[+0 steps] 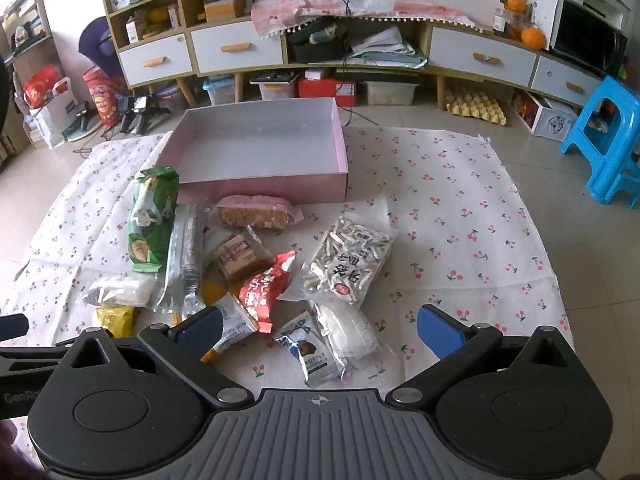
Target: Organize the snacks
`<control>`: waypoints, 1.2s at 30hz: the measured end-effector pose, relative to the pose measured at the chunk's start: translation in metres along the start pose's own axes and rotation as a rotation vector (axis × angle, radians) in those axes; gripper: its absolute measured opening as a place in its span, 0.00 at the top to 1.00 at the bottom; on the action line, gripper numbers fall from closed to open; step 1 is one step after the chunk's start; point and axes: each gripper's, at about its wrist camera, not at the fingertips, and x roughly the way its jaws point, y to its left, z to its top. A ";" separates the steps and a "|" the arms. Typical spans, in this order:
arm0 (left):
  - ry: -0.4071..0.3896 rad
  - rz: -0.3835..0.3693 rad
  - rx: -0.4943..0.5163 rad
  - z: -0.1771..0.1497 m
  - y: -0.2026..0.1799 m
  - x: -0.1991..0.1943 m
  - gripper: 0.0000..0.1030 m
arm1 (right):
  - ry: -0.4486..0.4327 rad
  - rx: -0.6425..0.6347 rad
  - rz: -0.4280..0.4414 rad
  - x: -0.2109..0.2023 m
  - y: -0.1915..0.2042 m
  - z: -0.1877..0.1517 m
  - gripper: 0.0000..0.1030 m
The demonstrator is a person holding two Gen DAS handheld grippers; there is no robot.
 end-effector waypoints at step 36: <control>-0.075 -0.122 0.066 0.059 0.033 0.063 0.23 | 0.029 -0.106 0.380 0.041 0.011 0.029 0.02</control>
